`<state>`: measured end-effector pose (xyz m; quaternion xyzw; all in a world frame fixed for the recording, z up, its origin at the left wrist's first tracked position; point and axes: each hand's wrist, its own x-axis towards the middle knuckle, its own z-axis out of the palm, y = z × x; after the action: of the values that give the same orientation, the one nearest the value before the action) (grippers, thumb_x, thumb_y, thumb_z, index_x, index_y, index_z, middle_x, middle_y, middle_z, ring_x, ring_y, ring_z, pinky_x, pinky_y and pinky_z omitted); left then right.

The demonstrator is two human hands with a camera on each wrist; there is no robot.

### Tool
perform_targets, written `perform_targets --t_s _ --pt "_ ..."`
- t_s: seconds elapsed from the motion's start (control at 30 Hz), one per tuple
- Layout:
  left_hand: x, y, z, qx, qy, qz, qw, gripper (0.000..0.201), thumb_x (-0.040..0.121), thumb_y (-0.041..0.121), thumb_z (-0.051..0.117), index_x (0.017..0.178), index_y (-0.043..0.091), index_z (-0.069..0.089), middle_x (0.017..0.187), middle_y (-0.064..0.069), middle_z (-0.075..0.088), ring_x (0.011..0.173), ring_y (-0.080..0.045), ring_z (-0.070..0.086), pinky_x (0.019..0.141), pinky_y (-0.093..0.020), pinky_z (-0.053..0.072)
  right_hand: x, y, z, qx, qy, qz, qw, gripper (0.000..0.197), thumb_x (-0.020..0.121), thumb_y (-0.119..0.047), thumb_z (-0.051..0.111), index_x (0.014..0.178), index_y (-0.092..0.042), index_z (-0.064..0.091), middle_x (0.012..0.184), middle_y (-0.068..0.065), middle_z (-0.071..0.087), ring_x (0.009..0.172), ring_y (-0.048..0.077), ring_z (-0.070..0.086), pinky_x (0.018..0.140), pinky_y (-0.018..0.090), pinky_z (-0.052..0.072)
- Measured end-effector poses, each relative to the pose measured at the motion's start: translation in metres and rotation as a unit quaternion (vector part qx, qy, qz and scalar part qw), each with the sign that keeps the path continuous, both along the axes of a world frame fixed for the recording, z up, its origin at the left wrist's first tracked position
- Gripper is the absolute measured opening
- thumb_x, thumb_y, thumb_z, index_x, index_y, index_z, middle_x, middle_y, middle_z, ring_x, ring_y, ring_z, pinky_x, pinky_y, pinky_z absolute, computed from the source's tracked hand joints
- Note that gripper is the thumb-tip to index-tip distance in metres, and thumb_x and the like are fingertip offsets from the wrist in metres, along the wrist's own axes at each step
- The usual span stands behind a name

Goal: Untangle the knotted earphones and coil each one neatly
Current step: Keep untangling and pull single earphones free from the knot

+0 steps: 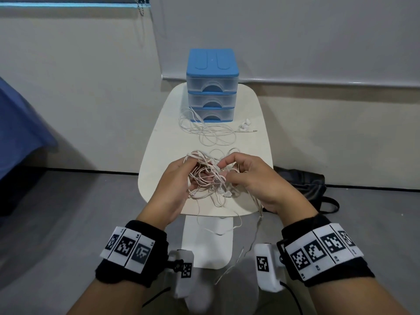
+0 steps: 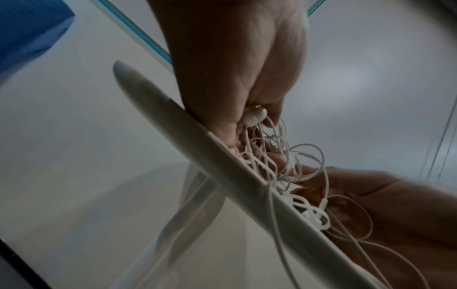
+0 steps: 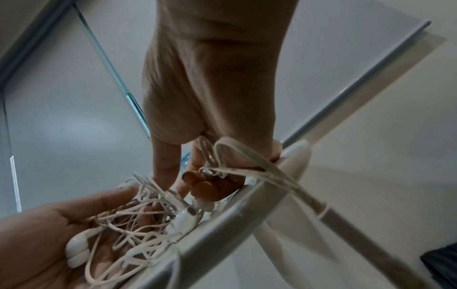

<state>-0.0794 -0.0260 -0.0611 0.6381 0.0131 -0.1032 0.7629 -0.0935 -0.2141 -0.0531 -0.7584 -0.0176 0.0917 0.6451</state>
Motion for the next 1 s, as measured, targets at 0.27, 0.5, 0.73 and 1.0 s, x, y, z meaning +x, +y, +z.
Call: perform_targets --t_s 0.27,0.5,0.73,1.0 --pt "0.000 0.002 -0.003 -0.018 -0.017 -0.038 0.999 0.020 0.103 0.008 0.053 0.103 0.003 0.073 0.090 -0.014 0.072 0.074 -0.017 0.068 0.076 -0.029 0.059 0.002 0.002 -0.003 -0.030 -0.011 -0.001 0.999 0.003 0.095 -0.010 0.070 0.097 -0.012 0.071 0.069 0.002 0.066 0.055 0.010 0.053 0.054 0.021 0.042" --pt "0.002 0.004 -0.008 -0.007 -0.048 -0.063 0.997 0.017 0.094 0.000 0.065 0.110 0.002 0.071 0.094 -0.013 0.073 0.080 -0.019 0.068 0.080 -0.030 0.057 0.004 0.003 -0.003 -0.026 -0.007 -0.013 1.000 0.004 0.097 -0.014 0.069 0.097 -0.012 0.072 0.079 0.018 0.062 0.061 0.017 0.055 0.054 0.022 0.043" --pt "0.005 0.004 -0.012 0.011 -0.063 -0.057 0.996 0.010 0.096 0.013 0.070 0.105 0.012 0.076 0.094 -0.012 0.075 0.080 -0.018 0.066 0.081 -0.035 0.053 0.000 -0.006 0.005 -0.067 -0.008 -0.048 0.997 0.012 0.095 -0.016 0.070 0.096 -0.024 0.078 0.078 0.009 0.061 0.071 0.013 0.055 0.072 0.028 0.046" --pt "0.007 0.005 -0.018 0.042 -0.098 -0.053 0.993 0.010 0.097 0.018 0.071 0.089 0.021 0.076 0.080 -0.012 0.068 0.078 -0.023 0.063 0.082 -0.040 0.050 -0.006 -0.004 0.033 -0.325 -0.143 -0.119 0.927 0.019 0.090 -0.029 0.071 0.106 -0.039 0.069 0.126 -0.009 0.043 0.126 0.020 0.037 0.104 0.040 0.033"
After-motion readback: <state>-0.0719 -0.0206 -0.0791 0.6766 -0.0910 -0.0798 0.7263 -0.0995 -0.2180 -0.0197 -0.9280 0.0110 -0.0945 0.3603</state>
